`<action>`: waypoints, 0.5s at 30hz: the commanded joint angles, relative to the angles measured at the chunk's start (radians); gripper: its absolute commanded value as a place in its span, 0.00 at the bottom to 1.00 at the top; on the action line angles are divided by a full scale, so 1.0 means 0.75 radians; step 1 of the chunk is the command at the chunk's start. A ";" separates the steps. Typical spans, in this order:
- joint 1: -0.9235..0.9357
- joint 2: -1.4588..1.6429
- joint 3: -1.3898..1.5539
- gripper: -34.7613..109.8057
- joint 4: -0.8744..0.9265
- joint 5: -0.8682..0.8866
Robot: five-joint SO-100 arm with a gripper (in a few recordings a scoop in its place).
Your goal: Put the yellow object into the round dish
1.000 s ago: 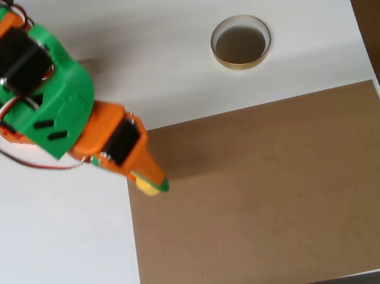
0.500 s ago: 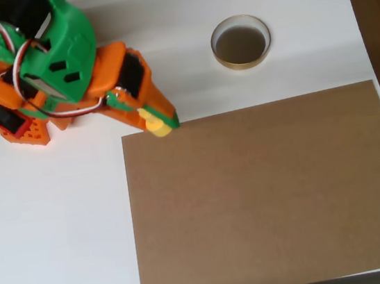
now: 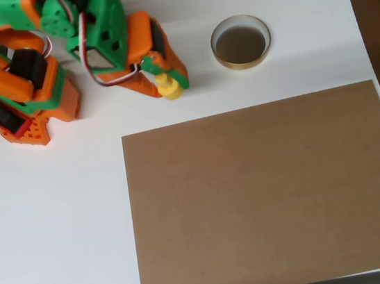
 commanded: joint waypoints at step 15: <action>-0.290 -0.491 -0.491 0.24 0.061 -0.039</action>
